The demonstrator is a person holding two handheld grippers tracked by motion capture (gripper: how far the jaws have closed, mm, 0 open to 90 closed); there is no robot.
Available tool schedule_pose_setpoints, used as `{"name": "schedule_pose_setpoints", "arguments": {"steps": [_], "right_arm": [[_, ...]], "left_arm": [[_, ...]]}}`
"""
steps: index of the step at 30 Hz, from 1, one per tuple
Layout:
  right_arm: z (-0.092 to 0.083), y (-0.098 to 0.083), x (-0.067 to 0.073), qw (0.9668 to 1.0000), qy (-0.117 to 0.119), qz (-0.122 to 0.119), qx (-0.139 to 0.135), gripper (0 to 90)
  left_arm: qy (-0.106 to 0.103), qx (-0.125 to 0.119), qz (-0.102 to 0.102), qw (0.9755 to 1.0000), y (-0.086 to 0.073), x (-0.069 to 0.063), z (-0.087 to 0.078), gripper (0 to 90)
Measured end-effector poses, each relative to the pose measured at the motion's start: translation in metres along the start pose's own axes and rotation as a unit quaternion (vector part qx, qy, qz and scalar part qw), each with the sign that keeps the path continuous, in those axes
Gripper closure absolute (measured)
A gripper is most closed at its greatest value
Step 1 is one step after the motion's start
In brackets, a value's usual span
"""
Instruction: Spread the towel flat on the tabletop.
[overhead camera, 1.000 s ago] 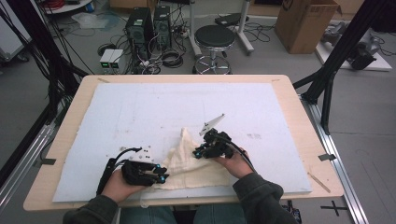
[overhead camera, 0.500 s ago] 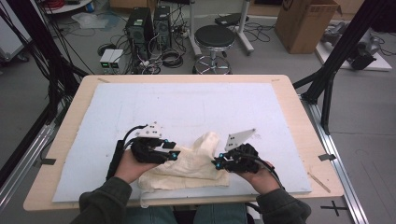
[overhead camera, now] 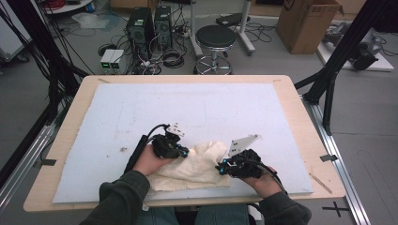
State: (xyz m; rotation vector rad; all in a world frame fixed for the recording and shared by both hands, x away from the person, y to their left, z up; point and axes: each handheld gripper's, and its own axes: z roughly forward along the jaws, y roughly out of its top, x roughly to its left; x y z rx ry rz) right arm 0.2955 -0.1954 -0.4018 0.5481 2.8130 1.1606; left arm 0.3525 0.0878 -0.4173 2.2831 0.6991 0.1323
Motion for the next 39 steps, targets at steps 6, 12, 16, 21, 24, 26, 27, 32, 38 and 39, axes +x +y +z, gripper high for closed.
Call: {"name": "schedule_pose_setpoints", "arguments": {"steps": [6,12,16,21,24,26,27,32,38,39], "right_arm": [[0.001,0.022,-0.014,0.9996,-0.022,0.001,-0.017,85.3],[0.005,0.032,-0.018,0.9995,-0.028,0.001,-0.013,85.3],[0.008,0.029,-0.015,0.9997,-0.026,-0.002,-0.002,85.2],[0.016,0.027,-0.011,0.9997,-0.013,-0.006,0.022,84.8],[0.019,0.027,-0.009,0.9995,-0.011,-0.011,0.029,84.5],[0.019,0.027,-0.009,0.9995,-0.009,-0.01,0.029,84.5],[0.019,0.026,-0.008,0.9996,-0.009,-0.01,0.026,84.5],[0.017,0.022,-0.005,0.9994,-0.008,-0.016,0.029,84.5],[0.017,0.017,-0.003,0.9994,-0.009,-0.018,0.028,84.5],[0.016,0.016,-0.003,0.9994,-0.008,-0.018,0.028,84.5]], "left_arm": [[0.102,-0.063,-0.01,0.9927,-0.002,0.004,-0.047,86.2],[0.111,-0.064,-0.021,0.9915,-0.019,-0.002,-0.067,83.7],[0.064,-0.022,-0.011,0.9976,-0.038,-0.015,-0.048,84.2],[0.003,-0.011,-0.01,0.9999,-0.05,-0.018,-0.035,71.9],[-0.021,-0.032,-0.019,0.9991,-0.049,-0.016,-0.043,64.1],[-0.021,-0.038,-0.021,0.9988,-0.048,-0.013,-0.048,61.4],[-0.02,-0.042,-0.023,0.9987,-0.047,-0.01,-0.051,61.3],[0.001,-0.07,-0.055,0.996,-0.042,0.008,-0.062,63.5],[0.031,-0.059,-0.102,0.9925,-0.033,0.026,-0.049,69.6],[0.028,-0.045,-0.105,0.993,-0.032,0.027,-0.044,72.6]]}}
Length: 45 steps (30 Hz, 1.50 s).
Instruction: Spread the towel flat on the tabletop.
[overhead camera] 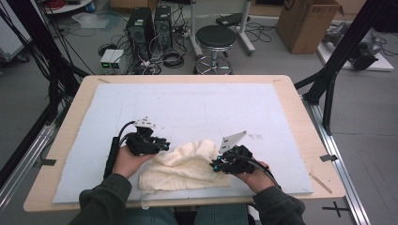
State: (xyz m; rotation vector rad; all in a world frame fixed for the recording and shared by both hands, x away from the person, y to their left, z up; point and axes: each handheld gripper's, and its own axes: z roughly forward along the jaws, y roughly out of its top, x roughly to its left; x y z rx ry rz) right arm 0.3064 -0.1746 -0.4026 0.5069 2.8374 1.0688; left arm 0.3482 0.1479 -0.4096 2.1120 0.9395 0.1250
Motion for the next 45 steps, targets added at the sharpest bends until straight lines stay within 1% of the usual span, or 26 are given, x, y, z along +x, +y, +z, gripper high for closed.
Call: {"name": "schedule_pose_setpoints", "arguments": {"steps": [1,3,5,7,8,9,11,12,13,14,16,19,21,23,25,26,28,29,31,33,35,38,40,42,44,45], "right_arm": [[0.0,-0.001,0.0,1.0,-0.001,0.001,-0.001,84.4],[-0.001,-0.002,-0.001,1.0,-0.003,0.001,-0.001,84.4],[-0.003,-0.004,-0.001,1.0,-0.005,0.002,0.0,84.4],[-0.004,-0.006,-0.001,1.0,-0.005,0.002,-0.002,84.1],[-0.005,-0.007,-0.001,1.0,-0.003,0.005,-0.002,83.8],[-0.006,-0.007,-0.002,1.0,-0.002,0.005,-0.006,83.7],[-0.006,-0.007,-0.001,1.0,-0.003,0.003,-0.009,81.9],[-0.007,-0.006,-0.001,0.9999,-0.002,0.005,-0.01,80.8],[-0.008,-0.005,-0.002,0.9999,-0.001,0.004,-0.015,79.8],[-0.01,-0.005,-0.002,0.9998,-0.001,0.007,-0.019,78.0],[-0.015,-0.004,-0.006,0.9993,-0.008,0.015,-0.033,74.2],[-0.026,-0.003,-0.015,0.9974,-0.018,0.033,-0.061,70.7],[-0.033,-0.002,-0.024,0.995,-0.028,0.056,-0.078,70.1],[-0.035,-0.003,-0.036,0.9916,-0.04,0.079,-0.094,70.1],[-0.031,-0.005,-0.047,0.9899,-0.047,0.102,-0.086,70.1],[-0.026,-0.005,-0.051,0.99,-0.049,0.108,-0.076,70.1],[-0.015,-0.006,-0.053,0.9912,-0.046,0.111,-0.055,70.1],[-0.009,-0.006,-0.054,0.9922,-0.044,0.107,-0.048,69.8],[0.0,-0.008,-0.055,0.992,-0.041,0.115,-0.03,69.2],[0.006,-0.011,-0.056,0.9915,-0.037,0.123,-0.021,68.5],[0.012,-0.012,-0.057,0.9915,-0.029,0.127,-0.013,67.1],[0.022,-0.01,-0.055,0.9928,-0.027,0.116,0.001,66.0],[0.027,-0.007,-0.053,0.9933,-0.027,0.112,0.003,65.9],[0.03,-0.005,-0.052,0.9936,-0.035,0.108,0.004,69.3],[0.032,-0.004,-0.05,0.9946,-0.033,0.098,0.002,80.2],[0.033,-0.003,-0.049,0.9951,-0.024,0.096,0.003,86.7]], "left_arm": [[-0.016,0.01,0.002,0.9998,0.0,0.0,0.004,75.2],[-0.024,0.031,0.026,0.9989,-0.001,-0.007,0.01,80.5],[-0.039,0.047,0.046,0.9971,-0.002,-0.015,0.014,81.4],[-0.061,0.065,0.059,0.9942,-0.005,-0.021,0.016,81.9],[-0.06,0.073,0.06,0.9938,-0.007,-0.023,0.019,81.6],[-0.049,0.078,0.066,0.9935,-0.008,-0.025,0.02,80.0],[-0.041,0.069,0.06,0.9949,-0.009,-0.024,0.021,76.2],[-0.034,0.072,0.057,0.9952,-0.009,-0.025,0.021,73.2],[-0.032,0.07,0.053,0.9956,-0.009,-0.024,0.022,71.2],[-0.03,0.07,0.05,0.9959,-0.009,-0.024,0.022,71.5],[-0.022,0.07,0.055,0.9958,-0.009,-0.025,0.022,74.9],[-0.007,0.069,0.052,0.9963,-0.01,-0.026,0.024,83.8],[0.0,0.067,0.06,0.9959,-0.009,-0.028,0.025,87.4],[0.007,0.066,0.068,0.9954,-0.01,-0.031,0.024,88.1],[0.011,0.062,0.07,0.9955,-0.01,-0.032,0.023,88.4],[0.013,0.059,0.07,0.9958,-0.011,-0.032,0.021,88.4],[0.021,0.051,0.073,0.9958,-0.011,-0.031,0.017,88.5],[0.024,0.046,0.072,0.996,-0.011,-0.029,0.013,88.5],[0.031,0.042,0.067,0.9964,-0.013,-0.024,0.008,88.5],[0.037,0.042,0.064,0.9964,-0.015,-0.02,0.002,88.6],[0.038,0.039,0.061,0.9966,-0.017,-0.017,-0.001,88.6],[0.04,0.036,0.057,0.9969,-0.019,-0.015,-0.003,88.5],[0.04,0.036,0.062,0.9966,-0.019,-0.015,-0.004,88.6],[0.041,0.032,0.06,0.9969,-0.02,-0.014,-0.004,88.6],[0.043,0.026,0.06,0.9969,-0.021,-0.013,-0.005,88.6],[0.044,0.022,0.057,0.9972,-0.021,-0.012,-0.006,88.6]]}}
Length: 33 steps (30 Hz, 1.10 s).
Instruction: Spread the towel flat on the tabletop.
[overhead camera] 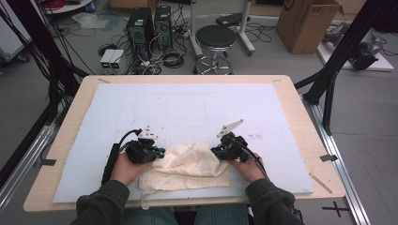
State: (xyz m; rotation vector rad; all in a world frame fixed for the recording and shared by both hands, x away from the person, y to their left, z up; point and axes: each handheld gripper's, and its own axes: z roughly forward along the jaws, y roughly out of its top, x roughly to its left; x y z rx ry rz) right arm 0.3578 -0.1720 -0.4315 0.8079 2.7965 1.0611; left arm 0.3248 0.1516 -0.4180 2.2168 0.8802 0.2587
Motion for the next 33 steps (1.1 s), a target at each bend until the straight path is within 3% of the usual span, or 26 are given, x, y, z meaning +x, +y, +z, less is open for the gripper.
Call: {"name": "schedule_pose_setpoints", "arguments": {"steps": [3,9,12,15,18,21,23,24,25,26,28,29,33], "right_arm": [[-0.002,0.003,0.002,0.9999,-0.007,-0.012,0.005,88.3],[-0.031,0.014,-0.006,0.9981,-0.052,-0.01,-0.032,88.5],[-0.044,0.023,-0.012,0.9965,-0.072,-0.015,-0.039,88.6],[-0.05,0.033,-0.018,0.9962,-0.076,-0.015,-0.039,88.5],[-0.051,0.041,-0.026,0.9957,-0.087,-0.016,-0.03,88.6],[-0.05,0.055,-0.039,0.9942,-0.103,-0.014,-0.029,88.7],[-0.049,0.071,-0.054,0.9911,-0.129,-0.001,-0.034,88.5],[-0.049,0.081,-0.062,0.9879,-0.148,0.012,-0.045,86.6],[-0.049,0.089,-0.068,0.984,-0.169,0.019,-0.054,81.3],[-0.049,0.094,-0.074,0.9827,-0.172,0.027,-0.062,79.7],[-0.047,0.094,-0.079,0.9848,-0.157,0.037,-0.065,76.9],[-0.045,0.092,-0.08,0.9868,-0.147,0.035,-0.058,76.0],[-0.039,0.068,-0.075,0.9916,-0.115,0.033,-0.051,71.4]], "left_arm": [[0.004,-0.015,-0.007,0.9999,0.0,0.003,-0.004,88.6],[0.024,-0.048,-0.023,0.9983,0.005,0.016,-0.014,88.6],[0.036,-0.062,-0.023,0.9972,0.012,0.023,-0.018,88.6],[0.049,-0.075,-0.026,0.9956,0.02,0.028,-0.018,88.6],[0.066,-0.072,-0.017,0.9951,0.03,0.036,-0.013,88.6],[0.09,-0.086,-0.028,0.9918,0.045,0.05,-0.007,88.6],[0.116,-0.103,-0.036,0.9872,0.059,0.063,-0.002,87.5],[0.14,-0.1,-0.037,0.9844,0.065,0.068,0.001,79.5],[0.149,-0.095,-0.044,0.9833,0.069,0.073,0.002,69.7],[0.146,-0.095,-0.055,0.9832,0.071,0.077,0.002,67.3],[0.137,-0.099,-0.057,0.9839,0.068,0.08,-0.001,65.5],[0.13,-0.096,-0.052,0.9855,0.064,0.081,-0.002,65.3],[0.104,-0.097,-0.052,0.9885,0.048,0.079,-0.008,63.0]]}}
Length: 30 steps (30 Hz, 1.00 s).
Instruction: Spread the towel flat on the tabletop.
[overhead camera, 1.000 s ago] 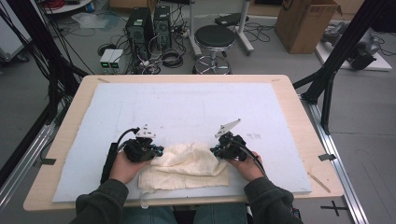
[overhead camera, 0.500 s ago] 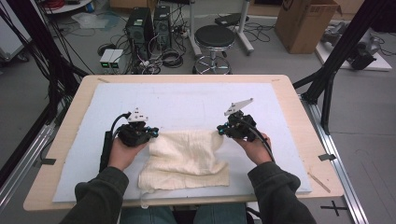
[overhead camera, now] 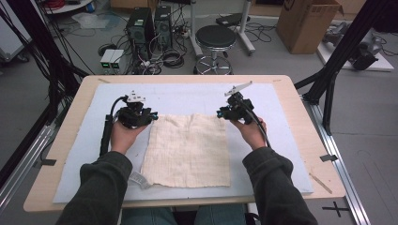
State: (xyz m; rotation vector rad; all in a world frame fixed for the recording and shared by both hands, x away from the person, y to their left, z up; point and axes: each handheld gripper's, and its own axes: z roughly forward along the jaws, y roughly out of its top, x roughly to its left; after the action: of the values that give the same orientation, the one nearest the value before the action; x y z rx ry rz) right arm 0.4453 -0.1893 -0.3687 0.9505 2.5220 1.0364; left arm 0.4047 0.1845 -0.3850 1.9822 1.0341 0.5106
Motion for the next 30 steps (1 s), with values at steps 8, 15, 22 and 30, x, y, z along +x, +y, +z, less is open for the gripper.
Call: {"name": "schedule_pose_setpoints", "arguments": {"steps": [8,15,22,30], "right_arm": [[-0.014,-0.042,0.022,0.9991,0.04,-0.011,0.004,64.0],[-0.016,-0.073,0.046,0.9983,0.044,-0.033,0.02,56.6],[0.0,-0.084,0.036,0.9993,0.012,0.003,0.035,55.8],[0.008,-0.082,0.036,0.9981,0.045,-0.004,0.043,87.5]], "left_arm": [[-0.04,0.005,0.034,0.9986,-0.032,-0.019,-0.021,59.3],[-0.065,0.039,0.053,0.9957,-0.06,-0.034,-0.028,56.5],[-0.065,0.065,0.051,0.9945,-0.072,-0.035,-0.023,57.7],[-0.06,0.088,0.061,0.9924,-0.075,-0.039,-0.019,62.4]]}}
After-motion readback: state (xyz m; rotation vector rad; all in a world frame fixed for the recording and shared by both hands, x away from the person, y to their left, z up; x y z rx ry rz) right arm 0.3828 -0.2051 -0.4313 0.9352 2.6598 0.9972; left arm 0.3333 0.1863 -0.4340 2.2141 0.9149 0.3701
